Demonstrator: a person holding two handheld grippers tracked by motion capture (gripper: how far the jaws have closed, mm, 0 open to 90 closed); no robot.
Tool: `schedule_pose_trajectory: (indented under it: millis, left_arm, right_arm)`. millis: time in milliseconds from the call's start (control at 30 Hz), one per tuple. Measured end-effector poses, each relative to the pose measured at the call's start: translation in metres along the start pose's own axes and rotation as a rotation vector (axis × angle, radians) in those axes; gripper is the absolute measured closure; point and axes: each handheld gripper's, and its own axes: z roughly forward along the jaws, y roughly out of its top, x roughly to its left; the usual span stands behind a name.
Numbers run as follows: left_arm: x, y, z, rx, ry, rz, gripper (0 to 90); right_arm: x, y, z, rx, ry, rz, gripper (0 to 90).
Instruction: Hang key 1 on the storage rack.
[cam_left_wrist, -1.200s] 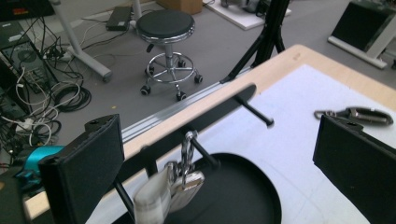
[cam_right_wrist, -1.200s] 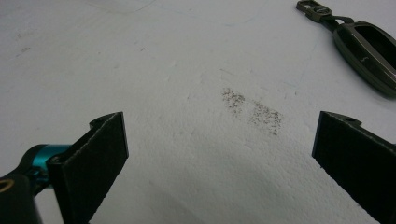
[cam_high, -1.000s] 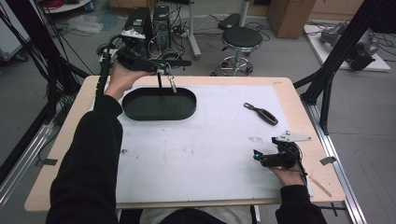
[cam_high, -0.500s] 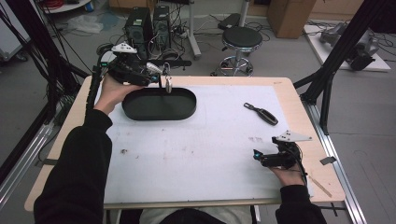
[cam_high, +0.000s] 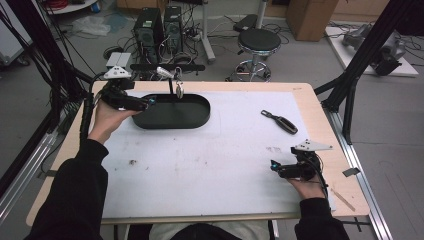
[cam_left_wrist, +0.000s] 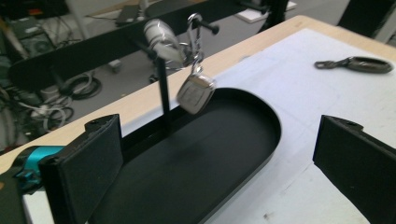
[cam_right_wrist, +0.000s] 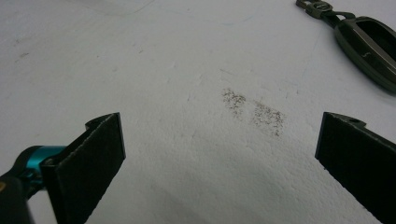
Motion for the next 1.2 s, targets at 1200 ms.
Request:
schedule_pose_trajectory:
  millis: [1200]
  left_arm:
    - [-0.008,-0.106,-0.037,0.086,-0.034,-0.076,2.4]
  right_arm:
    - [0.001,0.001,0.005,0.015,-0.012,-0.021,0.8]
